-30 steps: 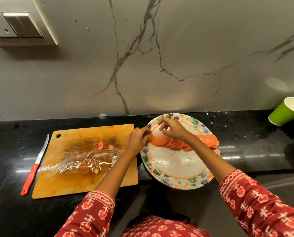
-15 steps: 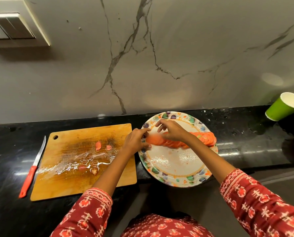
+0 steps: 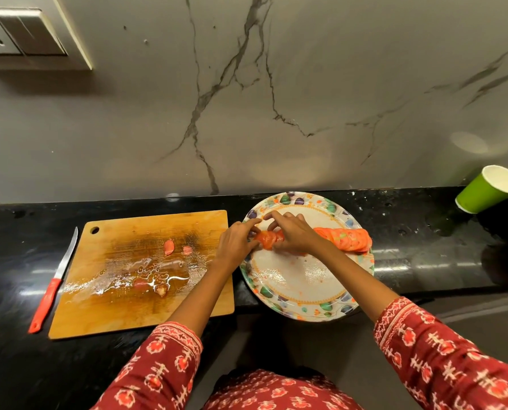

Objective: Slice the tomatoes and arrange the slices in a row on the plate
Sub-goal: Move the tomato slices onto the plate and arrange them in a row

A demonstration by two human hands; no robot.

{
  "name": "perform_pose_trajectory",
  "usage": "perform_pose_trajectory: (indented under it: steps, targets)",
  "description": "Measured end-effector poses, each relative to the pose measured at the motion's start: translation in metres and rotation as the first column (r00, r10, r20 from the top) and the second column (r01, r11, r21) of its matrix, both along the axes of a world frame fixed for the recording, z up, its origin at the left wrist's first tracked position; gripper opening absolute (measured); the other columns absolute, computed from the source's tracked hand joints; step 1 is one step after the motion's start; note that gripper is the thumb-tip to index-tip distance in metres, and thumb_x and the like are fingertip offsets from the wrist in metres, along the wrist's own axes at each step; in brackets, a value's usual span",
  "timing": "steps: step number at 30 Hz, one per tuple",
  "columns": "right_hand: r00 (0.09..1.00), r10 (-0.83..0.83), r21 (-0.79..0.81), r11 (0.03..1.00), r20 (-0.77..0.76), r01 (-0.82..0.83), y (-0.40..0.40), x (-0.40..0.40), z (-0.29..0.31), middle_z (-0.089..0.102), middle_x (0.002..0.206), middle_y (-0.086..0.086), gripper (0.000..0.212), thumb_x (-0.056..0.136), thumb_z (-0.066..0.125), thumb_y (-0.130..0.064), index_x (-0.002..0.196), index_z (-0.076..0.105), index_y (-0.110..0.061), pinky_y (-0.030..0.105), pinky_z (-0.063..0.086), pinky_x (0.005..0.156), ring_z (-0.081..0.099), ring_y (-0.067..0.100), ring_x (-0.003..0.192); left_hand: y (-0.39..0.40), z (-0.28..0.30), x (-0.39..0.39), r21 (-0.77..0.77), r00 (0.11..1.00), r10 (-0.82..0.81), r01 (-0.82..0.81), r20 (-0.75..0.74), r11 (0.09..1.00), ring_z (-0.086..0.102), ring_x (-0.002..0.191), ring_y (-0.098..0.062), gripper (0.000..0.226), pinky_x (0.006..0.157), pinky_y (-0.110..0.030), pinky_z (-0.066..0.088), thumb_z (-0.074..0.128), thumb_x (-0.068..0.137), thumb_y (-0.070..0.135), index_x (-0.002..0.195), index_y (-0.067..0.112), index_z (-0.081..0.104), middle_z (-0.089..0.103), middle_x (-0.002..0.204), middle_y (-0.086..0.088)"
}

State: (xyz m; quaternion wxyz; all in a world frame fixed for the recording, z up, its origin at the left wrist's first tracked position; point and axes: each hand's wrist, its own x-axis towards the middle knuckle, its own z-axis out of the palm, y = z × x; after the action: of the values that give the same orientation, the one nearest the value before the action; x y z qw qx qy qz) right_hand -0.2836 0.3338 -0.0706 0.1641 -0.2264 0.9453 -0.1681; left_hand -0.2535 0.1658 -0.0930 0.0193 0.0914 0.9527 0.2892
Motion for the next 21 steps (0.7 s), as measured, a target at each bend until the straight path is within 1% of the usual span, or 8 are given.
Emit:
perform_pose_trajectory:
  steps: [4,6,8,9,13,16,19,21]
  targets:
    - [0.999,-0.042,-0.047,0.998,-0.027,0.040,0.003,0.001,0.003,0.057,0.128,0.000,0.060,0.082,0.068,-0.035,0.133,0.037,-0.024,0.036,0.028,0.092,0.042,0.021,0.119,-0.004,-0.005,0.002,0.058,0.996,0.090,-0.088,-0.029,0.994,0.055,0.102,-0.023,0.053,0.077,-0.025,0.040,0.064,0.085,0.019,0.135,0.021,0.046,0.060,0.111,-0.009]
    - [0.996,-0.082,-0.114,0.991,-0.034,0.077,0.003,0.001,0.004,0.059,0.125,0.001,0.053,0.084,0.066,-0.032,0.130,0.041,-0.022,0.037,0.030,0.096,0.046,0.022,0.118,-0.010,-0.005,0.005,0.209,0.984,0.167,-0.152,-0.057,0.966,0.058,0.102,-0.024,0.041,0.080,-0.029,0.046,0.060,0.087,0.012,0.128,0.015,0.053,0.064,0.109,-0.010]
    - [0.991,-0.118,-0.180,0.978,-0.061,0.105,0.000,0.000,0.006,0.061,0.120,0.003,0.044,0.085,0.064,-0.026,0.124,0.047,-0.018,0.038,0.036,0.097,0.050,0.022,0.115,-0.019,0.001,0.006,0.371,0.955,0.296,-0.267,-0.021,0.890,0.061,0.103,-0.020,0.035,0.083,-0.029,0.051,0.056,0.088,0.006,0.123,0.010,0.056,0.065,0.110,-0.009]
    - [0.989,-0.128,-0.204,0.973,-0.071,0.111,-0.005,0.000,0.007,0.061,0.118,0.004,0.039,0.085,0.063,-0.024,0.121,0.049,-0.017,0.040,0.039,0.097,0.052,0.022,0.112,-0.027,0.006,0.008,0.410,0.934,0.356,-0.324,-0.002,0.852,0.060,0.103,-0.019,0.033,0.083,-0.028,0.052,0.056,0.089,0.005,0.122,0.009,0.056,0.065,0.111,-0.008]
    - [0.987,-0.129,-0.254,0.962,-0.094,0.101,-0.032,0.007,0.003,0.063,0.109,0.004,0.030,0.085,0.062,-0.020,0.114,0.055,-0.014,0.043,0.045,0.091,0.057,0.021,0.104,-0.072,0.009,0.023,0.409,0.905,0.426,-0.390,0.003,0.825,0.060,0.099,-0.014,0.033,0.081,-0.026,0.053,0.056,0.088,0.006,0.122,0.009,0.056,0.063,0.113,-0.005]
    - [0.992,-0.072,-0.283,0.958,-0.104,0.040,-0.060,0.017,0.002,0.066,0.104,0.007,0.029,0.085,0.063,-0.016,0.113,0.056,-0.009,0.035,0.048,0.083,0.060,0.022,0.097,-0.119,0.007,0.047,0.369,0.879,0.477,-0.439,-0.013,0.819,0.062,0.093,-0.012,0.033,0.078,-0.019,0.051,0.057,0.087,0.003,0.121,0.008,0.057,0.063,0.110,-0.005]
    - [0.996,-0.028,-0.309,0.951,-0.087,0.000,-0.088,0.023,0.003,0.067,0.101,0.008,0.028,0.085,0.064,-0.015,0.111,0.057,-0.007,0.035,0.051,0.078,0.063,0.021,0.090,-0.164,0.009,0.068,0.268,0.865,0.501,-0.477,-0.025,0.837,0.062,0.098,-0.016,0.033,0.082,-0.024,0.049,0.059,0.086,0.002,0.117,0.010,0.060,0.066,0.107,-0.005]
    - [0.997,-0.028,-0.329,0.944,-0.078,0.001,-0.107,0.029,0.003,0.067,0.097,0.009,0.025,0.085,0.063,-0.013,0.109,0.058,-0.007,0.035,0.051,0.077,0.063,0.019,0.086,-0.187,0.011,0.082,0.205,0.876,0.480,-0.478,0.045,0.854,0.063,0.094,-0.014,0.031,0.082,-0.026,0.051,0.061,0.084,0.002,0.114,0.012,0.061,0.067,0.102,-0.003]
